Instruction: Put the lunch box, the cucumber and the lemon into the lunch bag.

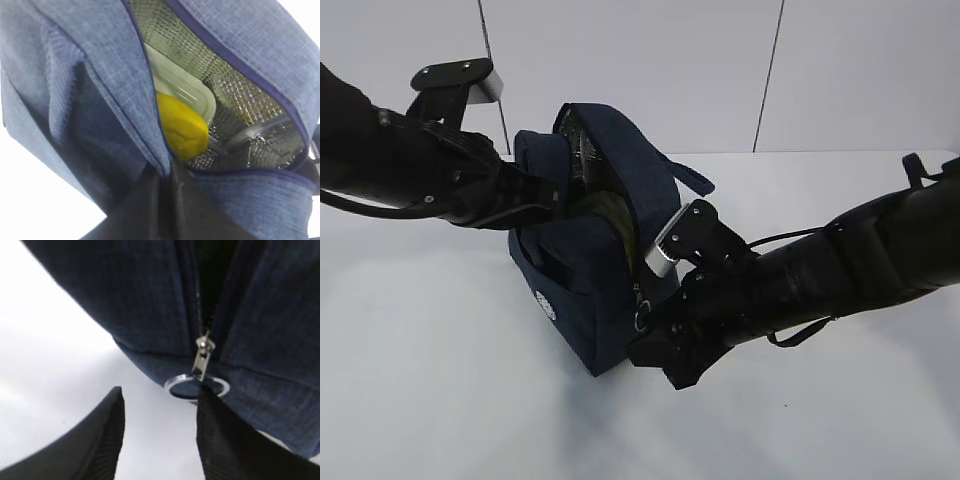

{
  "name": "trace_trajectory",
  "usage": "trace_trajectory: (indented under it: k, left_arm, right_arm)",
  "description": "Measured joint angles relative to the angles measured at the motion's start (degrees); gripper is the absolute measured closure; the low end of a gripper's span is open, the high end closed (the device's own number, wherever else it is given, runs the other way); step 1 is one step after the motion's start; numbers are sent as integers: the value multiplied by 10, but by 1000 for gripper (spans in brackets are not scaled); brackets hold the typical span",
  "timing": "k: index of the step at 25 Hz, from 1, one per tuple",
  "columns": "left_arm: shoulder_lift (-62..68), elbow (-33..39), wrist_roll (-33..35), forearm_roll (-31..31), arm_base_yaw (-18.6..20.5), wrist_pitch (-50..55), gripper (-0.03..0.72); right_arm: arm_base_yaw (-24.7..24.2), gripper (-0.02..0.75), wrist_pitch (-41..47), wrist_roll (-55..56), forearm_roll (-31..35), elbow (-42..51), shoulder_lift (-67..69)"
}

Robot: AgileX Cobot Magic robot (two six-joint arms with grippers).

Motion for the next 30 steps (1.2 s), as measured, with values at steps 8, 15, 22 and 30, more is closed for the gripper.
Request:
trace_trajectory:
  k: [8,15,22,30]
  left_arm:
    - [0,0,0,-7,0,0,693]
    - [0,0,0,-8,0,0,694]
    - [0,0,0,-8,0,0,694]
    - [0,0,0,-8,0,0,694]
  right_arm:
    - [0,374,12,0,29,0,0]
    - [0,375,17,-41,100,0,8]
    - [0,375,-40,-56,107,0,14]
    - [0,375,-59,-57,109,0,14]
